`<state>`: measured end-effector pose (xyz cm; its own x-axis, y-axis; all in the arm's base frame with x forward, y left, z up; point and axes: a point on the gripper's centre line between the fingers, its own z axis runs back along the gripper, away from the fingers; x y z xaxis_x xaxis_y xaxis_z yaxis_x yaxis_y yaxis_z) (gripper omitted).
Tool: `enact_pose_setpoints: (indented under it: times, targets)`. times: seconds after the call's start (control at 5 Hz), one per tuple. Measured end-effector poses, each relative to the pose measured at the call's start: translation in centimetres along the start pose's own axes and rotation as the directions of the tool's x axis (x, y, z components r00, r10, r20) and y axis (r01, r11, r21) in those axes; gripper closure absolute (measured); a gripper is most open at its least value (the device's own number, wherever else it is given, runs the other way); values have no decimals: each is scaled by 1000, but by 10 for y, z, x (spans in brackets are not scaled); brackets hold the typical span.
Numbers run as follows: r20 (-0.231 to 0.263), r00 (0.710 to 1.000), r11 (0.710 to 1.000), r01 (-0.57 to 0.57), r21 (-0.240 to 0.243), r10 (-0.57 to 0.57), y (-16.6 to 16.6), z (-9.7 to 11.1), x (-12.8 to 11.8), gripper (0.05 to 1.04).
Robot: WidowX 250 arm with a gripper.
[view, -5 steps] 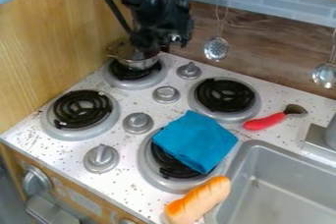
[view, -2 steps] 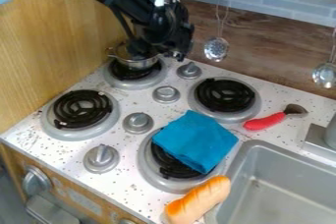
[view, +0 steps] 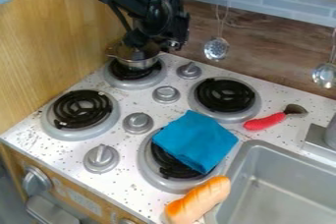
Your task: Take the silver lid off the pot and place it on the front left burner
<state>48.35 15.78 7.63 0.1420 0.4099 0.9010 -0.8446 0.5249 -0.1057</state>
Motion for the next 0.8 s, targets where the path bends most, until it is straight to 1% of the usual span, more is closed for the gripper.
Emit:
enact_pose_setpoints:
  times: [0.2,0.4,0.8]
  targets:
    - [-18,1000,999,-8,37,8,1,-17,-1,82]
    - [-32,999,998,-8,61,10,0,-29,-3,82]
    - [-40,999,996,-5,94,9,6,-42,-3,82]
